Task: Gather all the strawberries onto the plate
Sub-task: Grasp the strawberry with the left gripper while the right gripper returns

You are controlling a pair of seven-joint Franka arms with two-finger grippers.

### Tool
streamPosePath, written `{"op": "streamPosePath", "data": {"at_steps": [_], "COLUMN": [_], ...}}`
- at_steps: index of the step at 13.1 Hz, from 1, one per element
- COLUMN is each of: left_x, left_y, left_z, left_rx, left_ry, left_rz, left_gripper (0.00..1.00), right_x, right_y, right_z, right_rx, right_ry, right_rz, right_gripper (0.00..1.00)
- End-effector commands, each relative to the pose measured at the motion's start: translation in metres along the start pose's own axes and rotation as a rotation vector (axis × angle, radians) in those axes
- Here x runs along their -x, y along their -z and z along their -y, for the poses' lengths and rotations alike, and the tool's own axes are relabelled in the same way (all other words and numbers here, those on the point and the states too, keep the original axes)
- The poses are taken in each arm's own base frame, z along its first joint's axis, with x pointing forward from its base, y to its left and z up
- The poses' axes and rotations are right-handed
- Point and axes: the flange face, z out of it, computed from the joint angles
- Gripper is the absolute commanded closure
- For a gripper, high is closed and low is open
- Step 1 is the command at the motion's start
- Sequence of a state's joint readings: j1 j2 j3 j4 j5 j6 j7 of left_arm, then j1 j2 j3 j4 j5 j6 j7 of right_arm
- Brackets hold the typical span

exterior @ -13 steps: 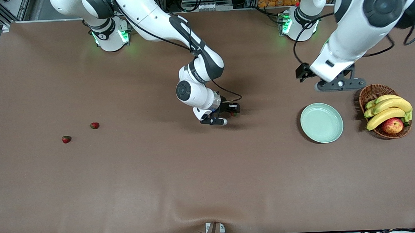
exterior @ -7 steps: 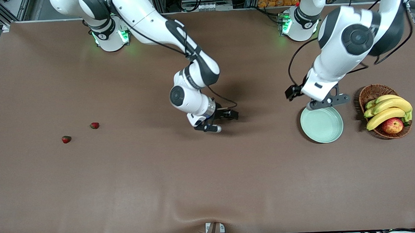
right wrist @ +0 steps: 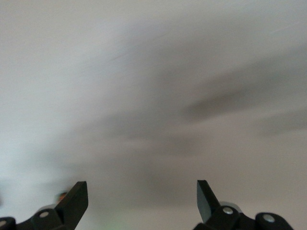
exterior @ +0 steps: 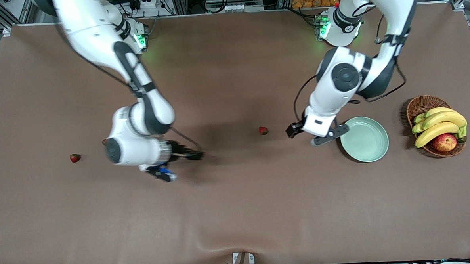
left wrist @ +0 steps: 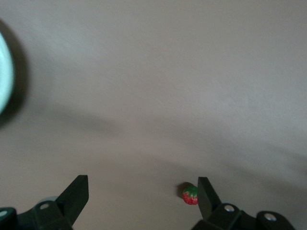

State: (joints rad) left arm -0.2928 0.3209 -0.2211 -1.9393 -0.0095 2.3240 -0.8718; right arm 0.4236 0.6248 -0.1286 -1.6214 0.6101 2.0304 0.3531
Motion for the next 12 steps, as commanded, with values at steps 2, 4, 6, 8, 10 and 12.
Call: {"op": "streamPosePath", "data": {"at_steps": [2, 4, 6, 8, 10, 12], "left_x": [0.02, 0.038, 0.047, 0.058, 0.058, 0.06], "left_y": [-0.045, -0.069, -0.089, -0.111, -0.131, -0.141], "left_z": [-0.037, -0.046, -0.068, -0.09, -0.094, -0.091], "left_rx": [-0.025, -0.048, -0.036, -0.043, -0.07, -0.091], "left_ry": [-0.025, -0.054, -0.081, -0.129, -0.167, -0.191], "left_rz": [0.037, 0.065, 0.074, 0.073, 0.059, 0.054], "left_gripper": [0.0, 0.0, 0.0, 0.06, 0.17, 0.28], "right_x": [-0.016, -0.03, -0.044, -0.059, -0.07, -0.076], "right_y": [0.037, 0.042, 0.041, 0.042, 0.041, 0.045], "right_z": [-0.074, -0.114, -0.159, -0.2, -0.24, -0.257], "right_rx": [0.241, 0.379, 0.408, 0.384, 0.366, 0.359], "right_ry": [0.034, 0.102, 0.13, 0.186, 0.235, 0.266], "right_rz": [-0.008, -0.016, 0.007, -0.004, -0.016, -0.01], "right_gripper": [0.0, 0.0, 0.0, 0.0, 0.0, 0.0]}}
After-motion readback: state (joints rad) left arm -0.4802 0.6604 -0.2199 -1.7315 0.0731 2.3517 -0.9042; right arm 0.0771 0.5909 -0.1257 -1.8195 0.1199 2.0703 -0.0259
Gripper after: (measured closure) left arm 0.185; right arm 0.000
